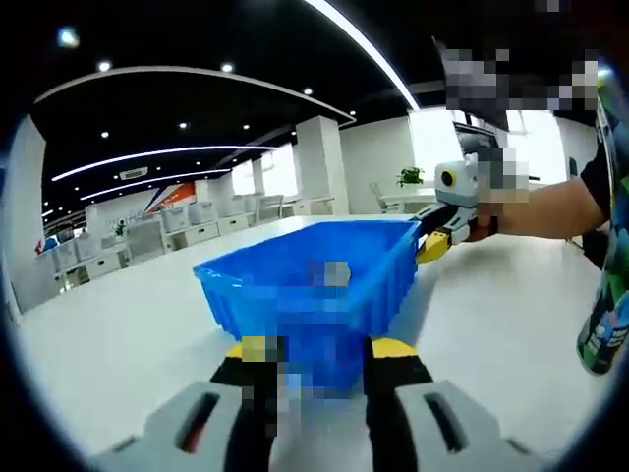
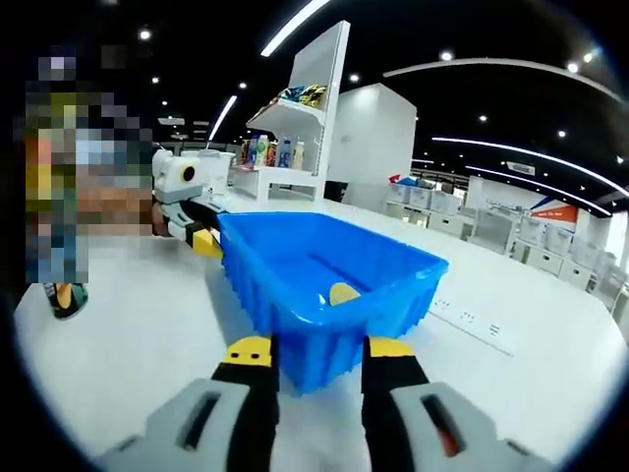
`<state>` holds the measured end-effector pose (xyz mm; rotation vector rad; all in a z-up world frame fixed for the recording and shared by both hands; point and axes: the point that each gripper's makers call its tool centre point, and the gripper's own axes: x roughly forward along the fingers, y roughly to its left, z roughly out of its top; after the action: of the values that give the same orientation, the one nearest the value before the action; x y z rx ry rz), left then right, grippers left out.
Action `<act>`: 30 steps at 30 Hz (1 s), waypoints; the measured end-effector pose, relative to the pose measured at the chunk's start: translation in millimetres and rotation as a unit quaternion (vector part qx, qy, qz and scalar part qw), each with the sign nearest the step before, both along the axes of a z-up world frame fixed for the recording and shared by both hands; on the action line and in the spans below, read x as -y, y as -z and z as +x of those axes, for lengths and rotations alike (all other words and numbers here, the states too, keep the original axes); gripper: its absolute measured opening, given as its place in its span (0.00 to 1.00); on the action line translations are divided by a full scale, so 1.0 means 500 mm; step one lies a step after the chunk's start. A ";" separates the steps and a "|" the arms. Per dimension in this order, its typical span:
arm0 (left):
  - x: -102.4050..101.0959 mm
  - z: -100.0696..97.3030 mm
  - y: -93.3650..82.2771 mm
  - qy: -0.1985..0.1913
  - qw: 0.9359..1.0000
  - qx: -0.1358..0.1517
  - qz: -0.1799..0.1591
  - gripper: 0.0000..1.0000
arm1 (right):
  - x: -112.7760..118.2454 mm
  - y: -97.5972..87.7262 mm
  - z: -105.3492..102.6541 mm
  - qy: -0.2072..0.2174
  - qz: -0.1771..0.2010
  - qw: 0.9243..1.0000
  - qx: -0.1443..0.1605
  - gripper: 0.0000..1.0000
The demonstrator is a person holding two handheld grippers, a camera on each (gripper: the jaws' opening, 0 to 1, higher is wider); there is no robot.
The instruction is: Open the lid of the chip container on the table, take out the chips, place them into the box in front of the container, and close the lid
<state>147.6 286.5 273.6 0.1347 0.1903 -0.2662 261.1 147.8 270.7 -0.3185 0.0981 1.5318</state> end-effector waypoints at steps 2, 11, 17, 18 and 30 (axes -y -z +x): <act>0.000 0.000 0.001 0.000 1.000 -0.001 0.001 0.34 | 0.000 0.002 0.005 0.002 0.000 1.000 0.000 0.31; 0.002 -0.008 0.003 0.003 1.000 0.004 0.011 0.34 | 0.004 0.015 0.005 -0.002 -0.015 1.000 0.021 0.37; -0.008 -0.045 -0.006 -0.008 1.000 0.001 0.019 0.41 | 0.043 0.001 -0.009 0.012 -0.025 0.999 0.030 0.44; -0.010 -0.050 -0.010 -0.008 1.000 0.003 0.019 0.43 | 0.050 -0.008 -0.008 0.017 -0.024 0.999 0.032 0.44; 0.028 -0.205 -0.150 -0.040 0.998 0.038 0.014 0.44 | 0.193 -0.109 -0.075 0.083 -0.008 0.995 0.047 0.44</act>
<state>45.1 272.6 348.6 0.1648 0.1240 -0.1788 223.7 51.3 325.3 -0.3852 0.0601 1.3501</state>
